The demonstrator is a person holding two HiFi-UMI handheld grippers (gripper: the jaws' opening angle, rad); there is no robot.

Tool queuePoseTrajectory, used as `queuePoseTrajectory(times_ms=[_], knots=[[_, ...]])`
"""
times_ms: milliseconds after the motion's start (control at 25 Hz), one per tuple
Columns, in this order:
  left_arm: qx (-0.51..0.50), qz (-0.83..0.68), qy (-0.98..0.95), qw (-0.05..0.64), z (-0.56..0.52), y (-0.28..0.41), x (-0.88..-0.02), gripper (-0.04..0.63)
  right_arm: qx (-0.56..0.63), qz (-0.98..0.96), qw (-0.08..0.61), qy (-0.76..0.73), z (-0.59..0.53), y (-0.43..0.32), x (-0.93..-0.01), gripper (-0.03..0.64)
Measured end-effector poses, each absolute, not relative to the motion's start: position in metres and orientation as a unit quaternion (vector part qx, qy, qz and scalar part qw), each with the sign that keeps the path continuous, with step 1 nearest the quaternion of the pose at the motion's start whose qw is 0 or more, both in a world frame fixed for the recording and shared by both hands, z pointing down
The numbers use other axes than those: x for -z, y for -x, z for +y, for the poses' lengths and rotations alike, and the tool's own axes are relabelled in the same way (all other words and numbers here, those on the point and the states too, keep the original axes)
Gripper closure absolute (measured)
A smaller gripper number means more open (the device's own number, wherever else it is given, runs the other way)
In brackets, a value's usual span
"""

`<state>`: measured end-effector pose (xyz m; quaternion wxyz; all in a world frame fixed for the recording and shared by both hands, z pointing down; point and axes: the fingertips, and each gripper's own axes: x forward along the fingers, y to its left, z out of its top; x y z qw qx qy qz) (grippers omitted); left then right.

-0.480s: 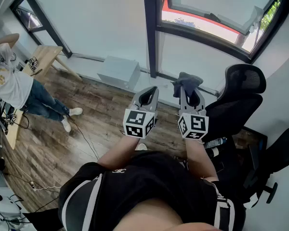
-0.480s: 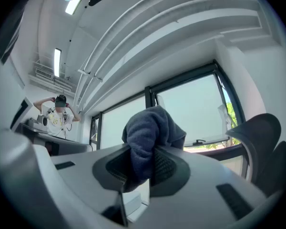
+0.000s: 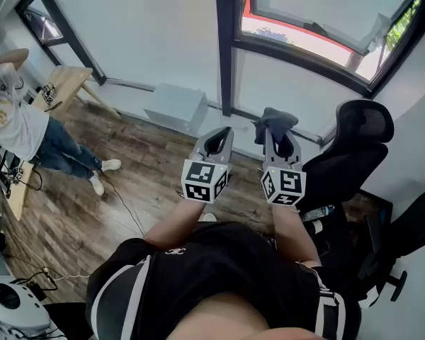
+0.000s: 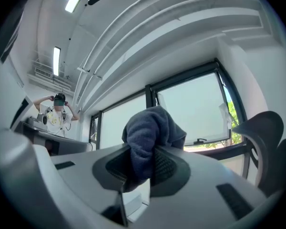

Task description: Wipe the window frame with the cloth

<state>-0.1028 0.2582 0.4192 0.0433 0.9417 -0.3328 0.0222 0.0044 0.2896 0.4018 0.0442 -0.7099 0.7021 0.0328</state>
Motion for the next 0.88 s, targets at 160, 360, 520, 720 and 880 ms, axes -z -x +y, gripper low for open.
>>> queuePoseTrajectory(times_ms=[160,360,520,720,880], knots=[[-0.026,-0.328,-0.943,0.045,0.251,0.106,-0.424,0.586,-0.023,0.697,0.053,0.714,0.283,-0.005,-0.404,0.528],[-0.024,-0.324,-0.944,0.051,0.238,0.114,-0.426,0.586,-0.026,0.696,0.050,0.715,0.271,0.005,-0.403,0.528],[-0.020,-0.319,-0.946,0.050,0.224,0.125,-0.426,0.586,-0.028,0.693,0.050,0.719,0.258,0.015,-0.404,0.528],[-0.010,-0.316,-0.948,0.048,0.199,0.145,-0.426,0.586,-0.034,0.688,0.046,0.724,0.237,0.035,-0.406,0.528],[-0.002,-0.315,-0.948,0.046,0.179,0.162,-0.425,0.586,-0.038,0.679,0.049,0.731,0.221,0.048,-0.406,0.526]])
